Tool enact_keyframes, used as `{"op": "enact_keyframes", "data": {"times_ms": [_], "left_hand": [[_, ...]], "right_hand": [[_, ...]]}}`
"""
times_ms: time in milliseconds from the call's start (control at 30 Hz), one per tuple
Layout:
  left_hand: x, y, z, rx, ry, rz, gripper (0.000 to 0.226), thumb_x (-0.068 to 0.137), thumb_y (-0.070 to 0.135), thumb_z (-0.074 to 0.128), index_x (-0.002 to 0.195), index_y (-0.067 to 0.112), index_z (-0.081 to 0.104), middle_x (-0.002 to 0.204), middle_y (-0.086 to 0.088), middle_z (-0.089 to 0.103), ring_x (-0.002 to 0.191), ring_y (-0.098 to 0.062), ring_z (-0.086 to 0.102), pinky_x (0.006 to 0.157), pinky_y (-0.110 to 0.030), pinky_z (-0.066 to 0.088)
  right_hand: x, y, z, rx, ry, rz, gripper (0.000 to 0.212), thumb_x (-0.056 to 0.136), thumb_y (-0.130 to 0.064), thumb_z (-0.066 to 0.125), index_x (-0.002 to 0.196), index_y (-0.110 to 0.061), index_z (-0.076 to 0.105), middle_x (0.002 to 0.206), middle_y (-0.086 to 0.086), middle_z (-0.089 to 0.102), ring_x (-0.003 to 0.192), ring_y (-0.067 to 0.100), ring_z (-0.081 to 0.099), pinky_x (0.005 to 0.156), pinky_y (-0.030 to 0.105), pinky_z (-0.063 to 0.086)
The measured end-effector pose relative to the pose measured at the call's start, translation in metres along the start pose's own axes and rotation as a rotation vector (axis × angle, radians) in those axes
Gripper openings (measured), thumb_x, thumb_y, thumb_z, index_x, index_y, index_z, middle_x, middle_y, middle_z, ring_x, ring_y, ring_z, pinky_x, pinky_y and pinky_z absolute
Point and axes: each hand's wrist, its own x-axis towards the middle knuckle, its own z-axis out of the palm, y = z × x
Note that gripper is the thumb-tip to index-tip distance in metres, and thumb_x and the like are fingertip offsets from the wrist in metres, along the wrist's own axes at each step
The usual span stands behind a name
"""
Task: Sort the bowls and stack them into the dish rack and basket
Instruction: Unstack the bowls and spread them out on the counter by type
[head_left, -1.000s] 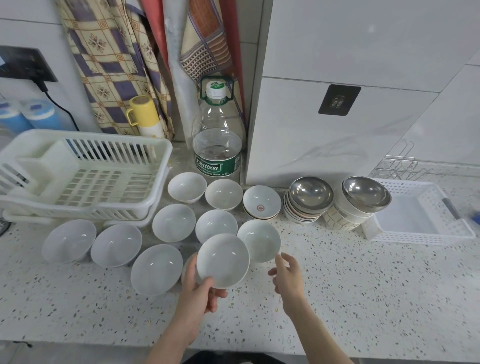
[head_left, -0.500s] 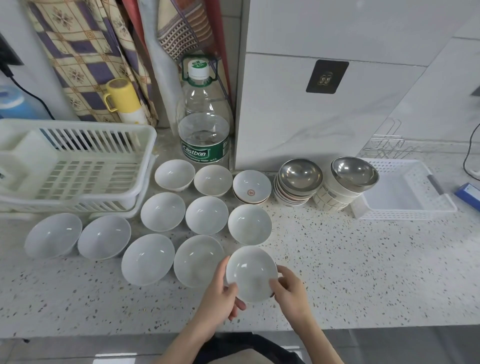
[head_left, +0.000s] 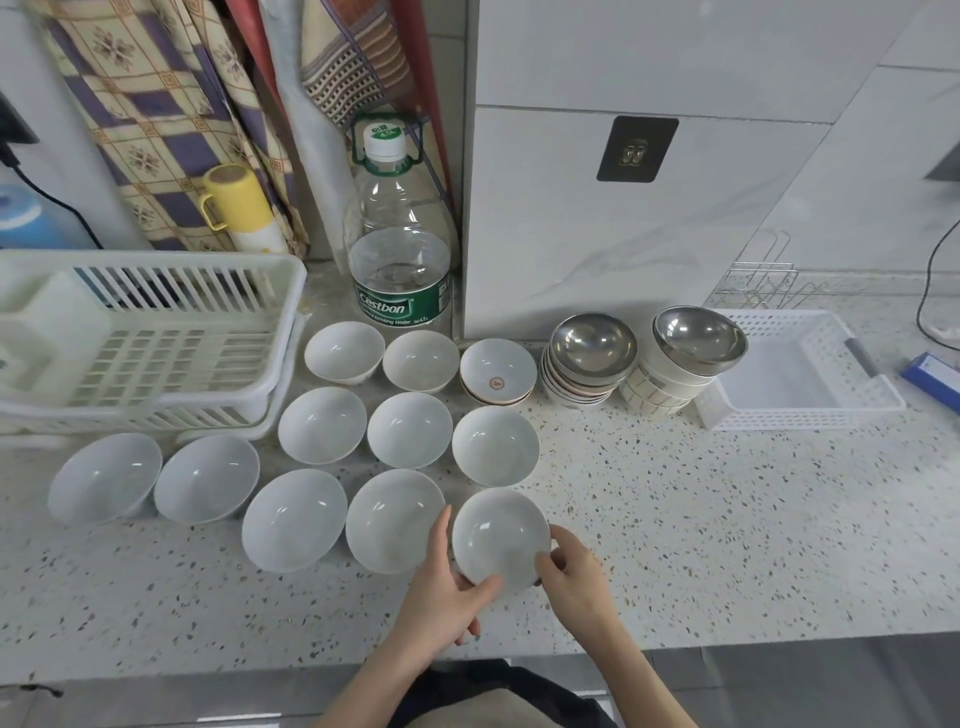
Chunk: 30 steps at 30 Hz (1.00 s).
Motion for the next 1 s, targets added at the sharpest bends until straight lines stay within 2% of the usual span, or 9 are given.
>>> {"op": "enact_keyframes", "data": {"times_ms": [133,233,400,467,633,767,867,933,1000], "left_hand": [[0.001,-0.002,0.000,0.046,-0.017,0.004,0.109,0.077,0.032,0.076,0.151,0.048,-0.003,0.084,0.003,0.075,0.048,-0.012,0.062,0.042,-0.023,0.045],[0.003,-0.001,0.001,0.071,-0.010,0.019,0.103,0.077,0.030,0.074,0.147,0.051,0.001,0.088,0.001,0.073,0.049,-0.014,0.064,0.041,-0.023,0.044],[0.002,0.003,-0.001,0.069,0.025,0.114,0.092,0.079,0.023,0.072,0.110,0.084,0.010,0.094,0.002,0.070,0.047,-0.015,0.063,0.038,-0.022,0.041],[0.002,0.004,-0.001,0.081,0.028,0.129,0.095,0.080,0.022,0.072,0.106,0.086,0.008,0.096,0.003,0.069,0.047,-0.014,0.063,0.038,-0.021,0.041],[-0.001,0.009,-0.002,0.082,0.004,0.136,0.096,0.074,0.022,0.074,0.109,0.084,0.010,0.100,0.004,0.067,0.052,-0.009,0.064,0.041,-0.019,0.044],[-0.001,0.016,-0.005,0.125,-0.004,0.122,0.094,0.071,0.021,0.074,0.114,0.081,0.015,0.106,0.009,0.062,0.063,-0.008,0.066,0.042,-0.025,0.050],[-0.002,0.021,-0.008,0.242,-0.030,0.054,0.097,0.074,0.026,0.076,0.143,0.055,0.014,0.104,0.016,0.059,0.072,-0.003,0.067,0.042,-0.024,0.051],[-0.002,0.022,-0.009,0.295,-0.036,0.031,0.098,0.075,0.030,0.076,0.148,0.046,0.012,0.106,0.017,0.057,0.080,-0.007,0.068,0.045,-0.029,0.055],[-0.002,0.024,-0.010,0.344,-0.028,0.018,0.097,0.076,0.032,0.076,0.148,0.041,0.012,0.109,0.013,0.058,0.088,-0.012,0.068,0.057,-0.039,0.060]], "right_hand": [[0.002,0.001,0.002,-0.019,-0.004,0.021,0.039,0.093,-0.013,0.048,0.130,-0.023,0.054,0.075,0.008,0.067,0.059,0.011,0.054,0.047,0.014,0.040],[0.003,0.000,0.002,-0.021,-0.011,0.017,0.040,0.092,-0.013,0.048,0.131,-0.021,0.055,0.071,0.006,0.065,0.057,0.010,0.053,0.046,0.014,0.040],[0.005,0.002,0.003,-0.007,-0.015,0.024,0.040,0.091,-0.011,0.048,0.129,-0.020,0.056,0.067,0.004,0.064,0.053,0.008,0.051,0.047,0.019,0.041],[0.005,0.002,0.004,0.001,-0.010,0.016,0.038,0.091,-0.012,0.048,0.127,-0.022,0.056,0.065,0.003,0.063,0.051,0.008,0.049,0.046,0.018,0.041],[0.004,0.003,0.004,0.016,0.001,0.004,0.033,0.092,-0.015,0.049,0.120,-0.032,0.056,0.066,0.011,0.062,0.052,0.009,0.049,0.047,0.018,0.042],[0.004,0.003,0.001,0.044,-0.028,-0.011,0.030,0.092,-0.020,0.049,0.113,-0.040,0.054,0.074,0.017,0.067,0.050,0.004,0.050,0.050,0.019,0.044],[0.005,0.003,0.000,0.048,-0.036,-0.020,0.029,0.093,-0.021,0.049,0.110,-0.044,0.054,0.071,0.014,0.067,0.049,0.004,0.050,0.049,0.019,0.044],[0.004,0.002,-0.001,0.055,-0.040,-0.022,0.029,0.094,-0.022,0.049,0.109,-0.045,0.054,0.068,0.009,0.066,0.048,0.004,0.050,0.049,0.018,0.044],[0.004,0.000,-0.002,0.064,-0.046,-0.018,0.026,0.095,-0.024,0.048,0.108,-0.045,0.055,0.068,0.006,0.066,0.048,0.005,0.050,0.049,0.020,0.044]]}}
